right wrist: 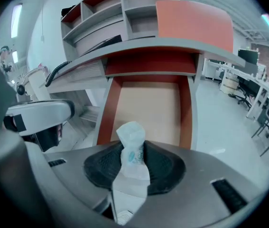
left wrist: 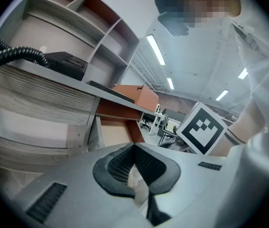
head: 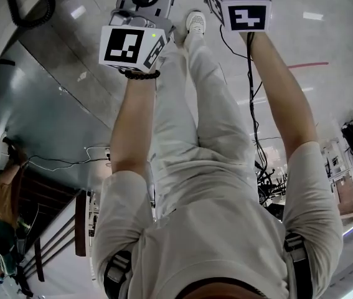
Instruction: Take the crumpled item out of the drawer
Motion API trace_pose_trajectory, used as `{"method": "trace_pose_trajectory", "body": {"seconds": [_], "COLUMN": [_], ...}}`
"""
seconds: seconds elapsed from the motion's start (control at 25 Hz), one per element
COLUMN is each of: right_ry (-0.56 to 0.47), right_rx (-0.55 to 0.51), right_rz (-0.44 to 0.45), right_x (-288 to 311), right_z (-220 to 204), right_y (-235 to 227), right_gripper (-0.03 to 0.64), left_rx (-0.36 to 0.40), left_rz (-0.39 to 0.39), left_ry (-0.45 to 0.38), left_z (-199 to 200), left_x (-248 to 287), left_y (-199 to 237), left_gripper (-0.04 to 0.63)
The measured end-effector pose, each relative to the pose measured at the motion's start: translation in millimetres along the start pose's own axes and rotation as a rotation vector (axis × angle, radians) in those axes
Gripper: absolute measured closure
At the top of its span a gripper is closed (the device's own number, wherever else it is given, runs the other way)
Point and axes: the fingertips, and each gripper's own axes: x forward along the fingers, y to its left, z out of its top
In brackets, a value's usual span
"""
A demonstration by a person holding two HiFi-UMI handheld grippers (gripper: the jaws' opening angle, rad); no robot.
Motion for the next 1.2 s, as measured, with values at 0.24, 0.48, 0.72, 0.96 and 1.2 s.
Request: {"method": "trace_pose_trajectory", "body": {"seconds": [0.24, 0.48, 0.72, 0.96, 1.2], "right_ry": [-0.044, -0.098, -0.188, -0.237, -0.296], "right_rx": [0.016, 0.001, 0.041, 0.023, 0.081], "right_rz": [-0.011, -0.028, -0.037, -0.025, -0.045], "right_x": [-32, -53, -105, -127, -171], "right_z": [14, 26, 59, 81, 107], "right_y": [-2, 8, 8, 27, 23], "right_gripper": [0.499, 0.499, 0.5, 0.501, 0.502], "left_rx": [0.029, 0.016, 0.028, 0.022, 0.032], "left_rz": [-0.01, -0.01, -0.018, -0.035, -0.03], "left_ry": [-0.009, -0.026, -0.023, -0.045, -0.065], "left_z": [23, 32, 59, 82, 115], "left_x": [-5, -22, -36, -46, -59], "left_y": [-18, -18, -42, -52, -67], "left_gripper": [0.597, 0.597, 0.597, 0.597, 0.597]}}
